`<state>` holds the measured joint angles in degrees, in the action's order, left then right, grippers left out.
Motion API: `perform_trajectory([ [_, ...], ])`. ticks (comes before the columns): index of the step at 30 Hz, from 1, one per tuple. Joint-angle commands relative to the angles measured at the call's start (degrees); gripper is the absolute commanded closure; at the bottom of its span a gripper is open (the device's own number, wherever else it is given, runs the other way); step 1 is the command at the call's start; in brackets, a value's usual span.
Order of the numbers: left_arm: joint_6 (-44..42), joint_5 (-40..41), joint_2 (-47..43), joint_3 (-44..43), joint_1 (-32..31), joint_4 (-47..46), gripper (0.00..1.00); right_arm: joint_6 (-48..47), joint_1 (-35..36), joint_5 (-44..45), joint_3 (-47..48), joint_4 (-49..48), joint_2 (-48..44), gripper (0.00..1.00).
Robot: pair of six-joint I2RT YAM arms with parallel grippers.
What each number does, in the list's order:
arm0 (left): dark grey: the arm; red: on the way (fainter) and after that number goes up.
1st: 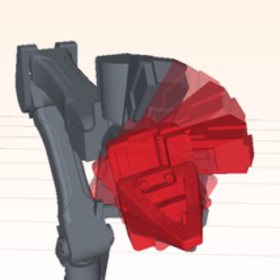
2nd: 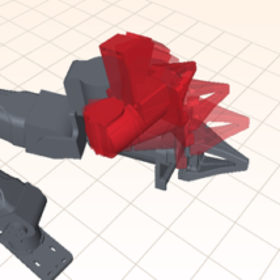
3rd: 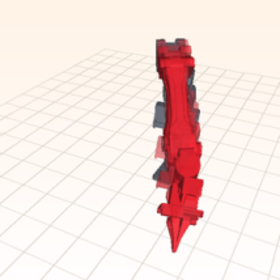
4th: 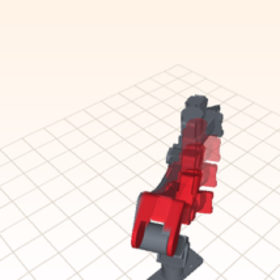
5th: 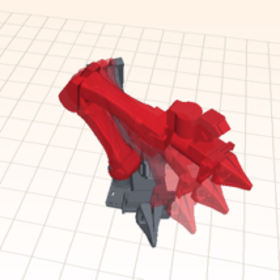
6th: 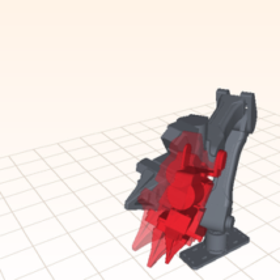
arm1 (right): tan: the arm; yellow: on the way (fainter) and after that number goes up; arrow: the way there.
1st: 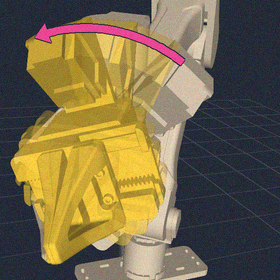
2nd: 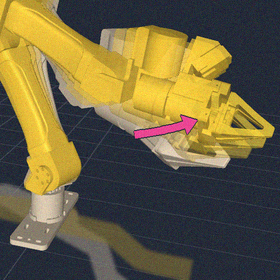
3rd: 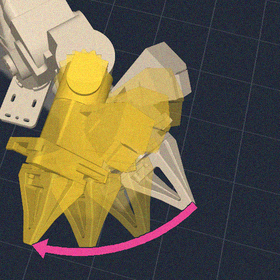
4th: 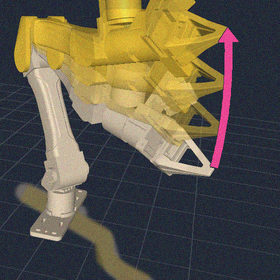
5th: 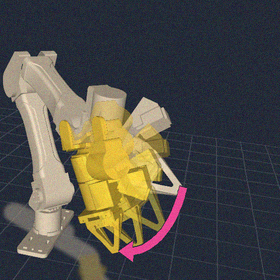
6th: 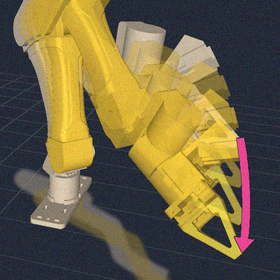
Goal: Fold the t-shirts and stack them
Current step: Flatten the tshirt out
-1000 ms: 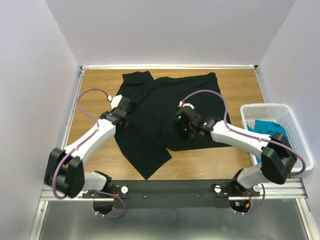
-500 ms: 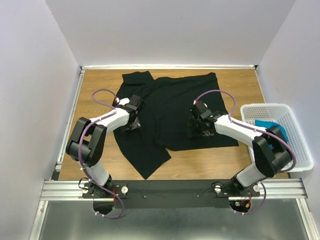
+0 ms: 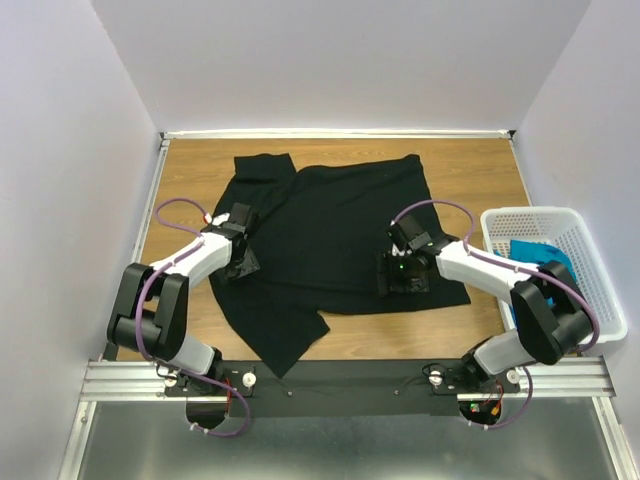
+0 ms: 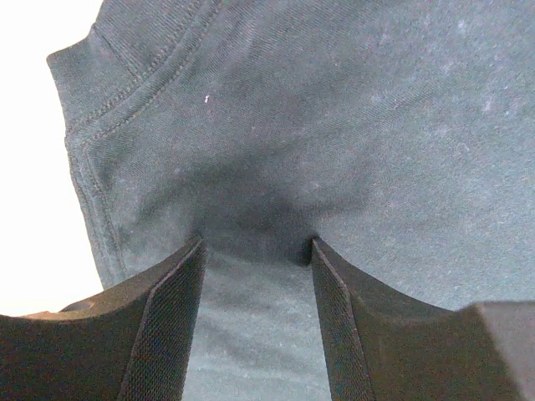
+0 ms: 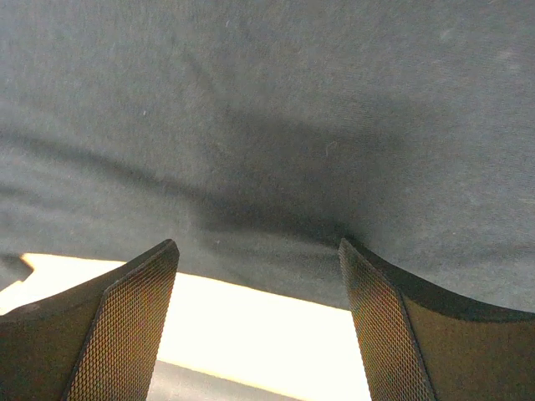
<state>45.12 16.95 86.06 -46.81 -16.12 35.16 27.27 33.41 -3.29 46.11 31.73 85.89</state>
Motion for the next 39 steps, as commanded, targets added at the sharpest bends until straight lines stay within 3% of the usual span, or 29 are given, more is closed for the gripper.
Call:
perform_trajectory([
  [1,-3.02,-1.3,-3.61,1.28,1.0,7.56,0.39,2.97,0.08,-9.98,-4.81,13.62,-0.18,0.14],
  [4,-4.78,-1.92,-5.29,-1.17,3.45,7.12,0.35,1.74,-0.01,-7.62,-0.34,16.26,-1.43,0.12],
  [8,-8.46,-0.43,-2.49,-11.09,7.59,5.89,0.32,-2.39,-5.44,0.12,15.98,17.85,4.8,0.12],
  [14,-10.75,0.72,9.37,-25.85,8.65,0.89,0.29,-7.22,-13.36,2.94,32.27,10.21,18.86,0.15],
  [20,-11.99,1.24,18.87,-28.87,8.82,-2.37,0.34,-7.57,-18.02,7.51,41.51,5.02,29.33,0.15],
  [25,-11.99,1.07,19.93,-24.66,9.61,-4.57,0.41,-8.72,-19.78,9.35,38.54,4.49,29.52,0.15],
  [34,-10.23,-0.78,18.01,-13.15,9.97,-6.86,0.46,-5.57,-19.96,8.12,21.23,3.08,22.75,0.15],
  [39,-9.09,-1.48,12.48,-4.89,10.23,-5.1,0.46,-2.4,-20.05,6.28,12.79,3.43,15.64,0.15],
])
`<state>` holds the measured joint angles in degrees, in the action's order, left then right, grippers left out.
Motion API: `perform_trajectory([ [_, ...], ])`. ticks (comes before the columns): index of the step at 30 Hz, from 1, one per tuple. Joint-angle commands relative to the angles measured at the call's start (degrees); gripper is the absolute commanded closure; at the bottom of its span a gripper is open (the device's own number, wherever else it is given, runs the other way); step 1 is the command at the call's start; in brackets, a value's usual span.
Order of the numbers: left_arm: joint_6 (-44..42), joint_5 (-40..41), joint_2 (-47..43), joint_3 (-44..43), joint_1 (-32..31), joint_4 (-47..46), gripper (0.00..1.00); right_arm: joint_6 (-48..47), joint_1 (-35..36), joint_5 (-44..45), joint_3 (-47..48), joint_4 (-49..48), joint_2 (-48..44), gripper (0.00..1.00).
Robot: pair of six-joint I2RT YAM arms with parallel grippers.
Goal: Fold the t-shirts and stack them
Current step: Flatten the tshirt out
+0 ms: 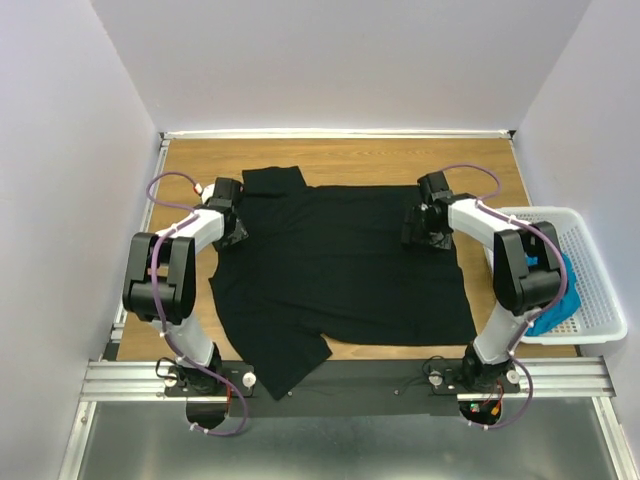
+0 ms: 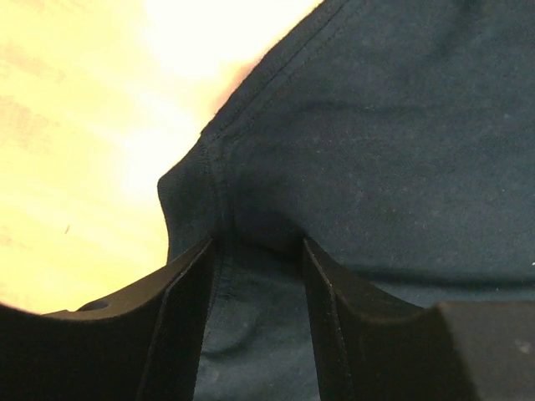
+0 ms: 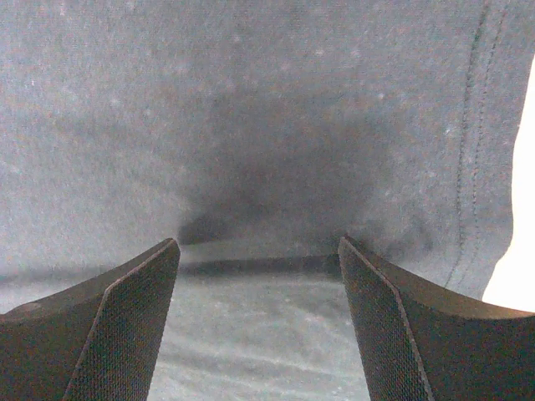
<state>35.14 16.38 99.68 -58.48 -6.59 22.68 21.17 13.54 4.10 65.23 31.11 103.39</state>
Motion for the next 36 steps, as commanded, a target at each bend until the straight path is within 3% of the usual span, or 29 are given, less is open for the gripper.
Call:
perform_trajectory([
  [1,1.07,-1.44,-2.37,7.93,0.79,7.64,0.46,3.88,-0.18,-1.89,-8.35,4.13,-2.92,0.15],
  [5,1.78,-2.84,-8.7,10.76,0.88,9.4,0.44,3.8,-0.18,-2.87,-8.46,4.39,-6.36,0.15],
  [7,1.34,-3.02,-10.99,8.83,0.88,10.72,0.39,2.57,-0.27,-3.39,-4.88,4.39,-7.33,0.15],
  [10,0.38,-2.06,-11.09,0.41,0.88,12.12,0.32,1.16,-0.18,-3.66,0.4,4.48,-7.24,0.15],
  [14,-0.51,-1.26,-6.0,-14.62,0.88,12.66,0.32,0.54,-0.18,-6.29,7.88,4.57,-5.4,0.15],
  [21,0.63,-2.32,13.05,-40.45,-1.84,16.25,0.46,0.54,-0.18,-10.25,10.8,4.4,-3.29,0.15],
  [26,3.01,-2.58,20.72,-45.49,-2.99,17.05,0.54,0.98,-0.18,-11.13,7.9,4.31,-4.69,0.15],
  [36,1.87,-2.67,28.28,-47.69,-4.22,9.67,0.58,1.07,-0.09,-13.5,3.5,3.25,-6.1,0.15],
])
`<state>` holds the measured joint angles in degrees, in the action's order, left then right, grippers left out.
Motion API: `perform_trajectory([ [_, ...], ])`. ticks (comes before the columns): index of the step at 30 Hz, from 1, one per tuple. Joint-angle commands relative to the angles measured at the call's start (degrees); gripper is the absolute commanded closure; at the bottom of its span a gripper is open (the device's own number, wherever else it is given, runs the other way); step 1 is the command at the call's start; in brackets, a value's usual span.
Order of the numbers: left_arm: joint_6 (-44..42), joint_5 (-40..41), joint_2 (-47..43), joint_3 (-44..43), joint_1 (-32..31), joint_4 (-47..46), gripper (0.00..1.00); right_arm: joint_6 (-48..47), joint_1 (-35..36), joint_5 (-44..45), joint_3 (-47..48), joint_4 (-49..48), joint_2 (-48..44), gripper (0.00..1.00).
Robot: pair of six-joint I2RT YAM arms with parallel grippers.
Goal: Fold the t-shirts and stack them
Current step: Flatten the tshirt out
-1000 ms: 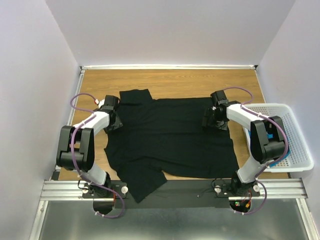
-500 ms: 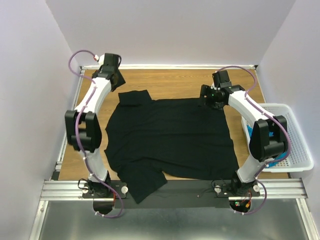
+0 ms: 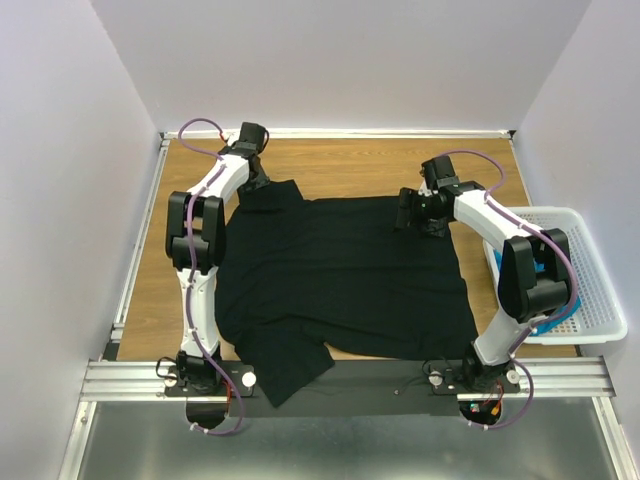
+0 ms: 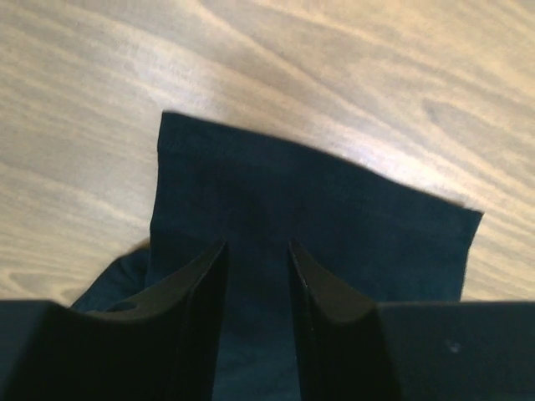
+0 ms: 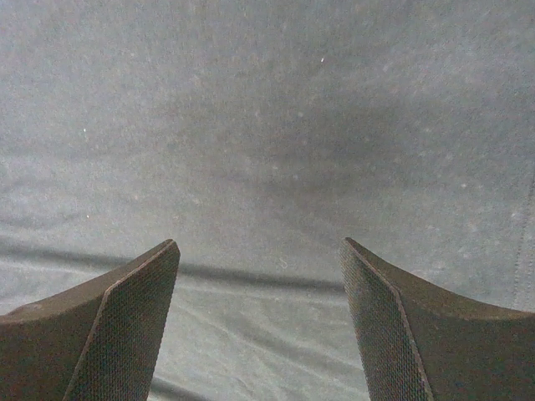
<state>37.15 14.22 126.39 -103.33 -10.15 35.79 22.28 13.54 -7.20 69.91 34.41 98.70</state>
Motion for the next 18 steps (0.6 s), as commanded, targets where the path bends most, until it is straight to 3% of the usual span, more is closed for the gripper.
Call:
perform_trajectory([
  [1,-0.32,-0.33,2.02,-3.19,-0.83,-4.06,0.58,-0.13,-0.18,-2.2,-1.27,-0.05,-1.4,0.15],
  [18,-0.85,0.28,10.01,-7.32,-1.19,-5.99,0.59,-0.22,-0.18,-1.94,1.28,-0.05,1.76,0.15],
])
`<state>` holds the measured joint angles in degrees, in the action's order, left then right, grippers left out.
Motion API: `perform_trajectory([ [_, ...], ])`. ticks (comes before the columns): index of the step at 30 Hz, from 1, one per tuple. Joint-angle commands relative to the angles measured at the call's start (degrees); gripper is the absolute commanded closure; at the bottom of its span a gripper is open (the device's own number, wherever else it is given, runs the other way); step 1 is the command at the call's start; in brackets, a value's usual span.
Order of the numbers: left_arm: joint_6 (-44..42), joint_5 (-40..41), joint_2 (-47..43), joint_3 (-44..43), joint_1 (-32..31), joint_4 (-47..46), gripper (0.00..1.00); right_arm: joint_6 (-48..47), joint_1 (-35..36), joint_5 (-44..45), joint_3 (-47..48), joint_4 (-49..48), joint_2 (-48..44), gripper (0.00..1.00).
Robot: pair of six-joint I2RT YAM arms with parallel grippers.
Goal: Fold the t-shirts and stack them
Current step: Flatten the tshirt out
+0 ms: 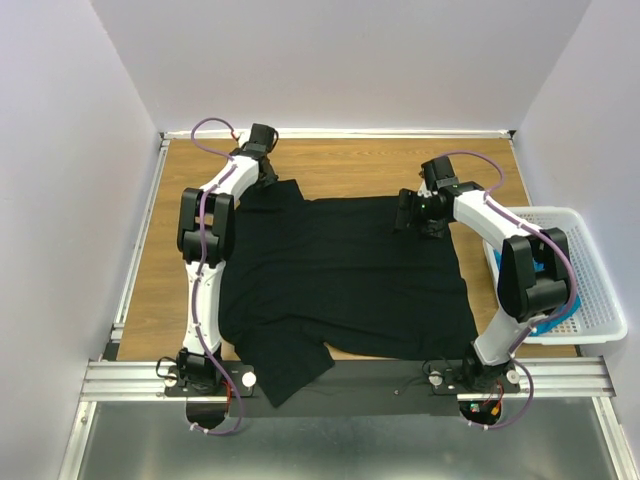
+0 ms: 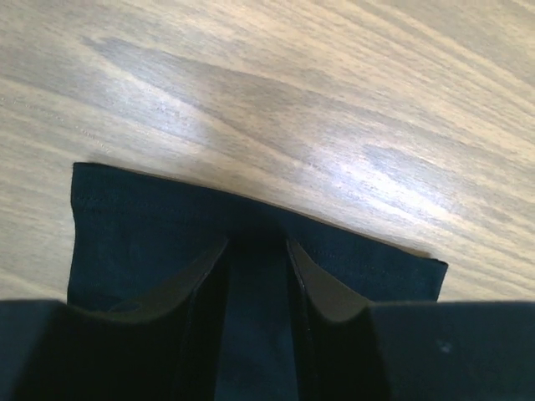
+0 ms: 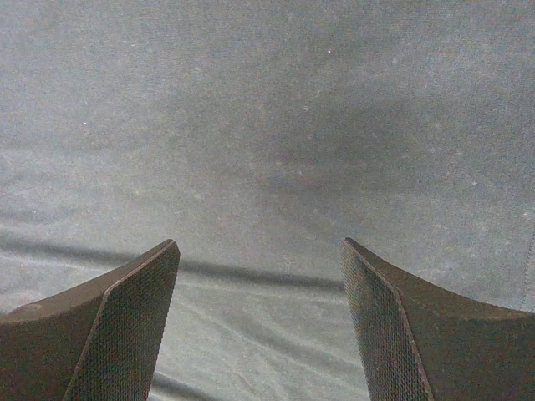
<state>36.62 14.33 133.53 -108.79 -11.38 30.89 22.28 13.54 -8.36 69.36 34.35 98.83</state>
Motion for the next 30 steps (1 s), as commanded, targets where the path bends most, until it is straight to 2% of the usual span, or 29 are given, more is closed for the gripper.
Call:
perform_trajectory([
  [1,-0.67,0.35,2.96,-2.12,-0.05,-1.8,0.59,-0.22,-0.09,-0.78,2.0,0.02,2.15,0.15],
  [3,-1.64,0.61,3.4,-2.82,-0.05,-3.03,0.59,-0.4,-0.18,-0.78,2.62,0.1,2.77,0.15],
  [7,-4.97,-0.52,6.91,-9.67,-0.05,-3.91,0.59,-0.14,-0.18,-0.78,4.29,0.1,3.83,0.15],
  [12,-7.61,-6.85,9.81,-14.25,-0.05,-6.46,0.59,0.66,-0.18,-0.69,5.69,0.19,4.45,0.15],
  [17,-9.63,-13.17,11.83,-14.69,-0.22,-9.62,0.59,1.27,-0.18,-0.25,5.52,0.19,4.45,0.15],
  [23,-12.72,-16.96,12.8,-15.04,-1.45,-12.96,0.56,2.41,-0.18,-0.69,5.52,0.19,4.88,0.15],
  [25,-10.79,-15.39,11.67,-16.27,-1.46,-10.96,0.52,2.33,-0.18,-0.52,5.96,0.19,4.8,0.15],
  [27,-8.42,-8.38,8.34,-14.27,-1.54,-10.94,0.49,2.24,-0.18,-0.25,6.05,0.19,4.53,0.15],
  [30,-2.54,0.77,-3.24,-6.63,-1.37,-11.56,0.47,2.06,-0.18,-0.51,6.05,0.19,4.62,0.15],
])
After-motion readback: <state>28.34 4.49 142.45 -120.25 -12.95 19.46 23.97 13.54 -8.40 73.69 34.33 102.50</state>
